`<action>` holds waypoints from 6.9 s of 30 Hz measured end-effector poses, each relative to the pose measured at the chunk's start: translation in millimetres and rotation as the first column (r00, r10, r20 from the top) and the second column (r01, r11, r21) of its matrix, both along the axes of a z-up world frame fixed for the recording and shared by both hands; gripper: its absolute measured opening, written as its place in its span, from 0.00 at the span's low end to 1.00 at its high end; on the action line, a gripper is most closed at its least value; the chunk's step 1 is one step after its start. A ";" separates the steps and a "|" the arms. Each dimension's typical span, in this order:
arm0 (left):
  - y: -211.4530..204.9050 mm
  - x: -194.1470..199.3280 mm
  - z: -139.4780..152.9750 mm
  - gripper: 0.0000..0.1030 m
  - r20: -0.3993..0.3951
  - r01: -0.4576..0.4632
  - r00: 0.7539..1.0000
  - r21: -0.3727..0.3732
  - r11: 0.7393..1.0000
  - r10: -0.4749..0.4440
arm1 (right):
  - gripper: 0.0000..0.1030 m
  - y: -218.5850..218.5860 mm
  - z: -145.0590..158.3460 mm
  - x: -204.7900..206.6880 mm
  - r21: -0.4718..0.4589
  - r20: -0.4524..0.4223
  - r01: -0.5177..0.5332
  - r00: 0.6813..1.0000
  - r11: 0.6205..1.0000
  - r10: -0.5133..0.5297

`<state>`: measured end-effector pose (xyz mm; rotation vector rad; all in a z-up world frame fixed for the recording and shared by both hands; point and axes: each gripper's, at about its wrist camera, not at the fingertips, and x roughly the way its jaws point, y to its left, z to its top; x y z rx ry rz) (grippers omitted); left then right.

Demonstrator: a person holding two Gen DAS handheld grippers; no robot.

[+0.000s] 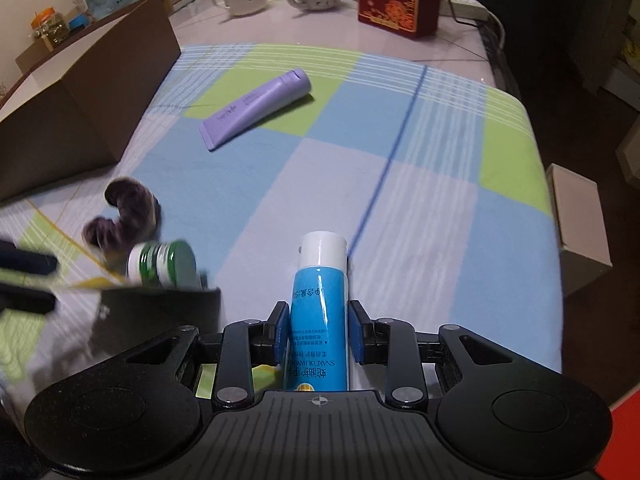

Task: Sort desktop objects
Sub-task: 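Close the left tool on the purple tube and lift it, then carry the purple tube and blue tube over the box with both tools, then open both tools to drop the purple and blue tubes in the box, then withdraw both tools from the box toward the green card and scrunchie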

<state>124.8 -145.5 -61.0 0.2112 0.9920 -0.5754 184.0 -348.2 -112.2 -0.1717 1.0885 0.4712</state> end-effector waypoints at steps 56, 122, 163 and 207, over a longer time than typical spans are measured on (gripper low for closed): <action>-30.5 191.8 -43.7 0.28 0.027 -0.069 0.998 0.193 0.979 0.065 | 0.28 -30.1 6.5 -22.6 0.023 0.046 0.107 0.993 0.994 -0.108; 320.2 94.5 55.5 0.28 0.048 -0.412 0.910 0.021 0.911 0.411 | 0.28 358.6 83.8 94.9 0.164 0.140 -0.340 0.937 0.926 0.319; 332.5 118.9 -24.3 0.42 -0.203 -0.427 0.861 0.213 0.879 0.467 | 0.72 396.2 22.8 96.5 0.035 -0.101 -0.479 0.871 0.877 0.480; 284.9 42.0 87.2 0.72 0.105 -0.521 0.853 0.161 0.838 0.511 | 0.72 317.6 119.0 26.5 0.168 0.139 -0.436 0.898 0.884 0.417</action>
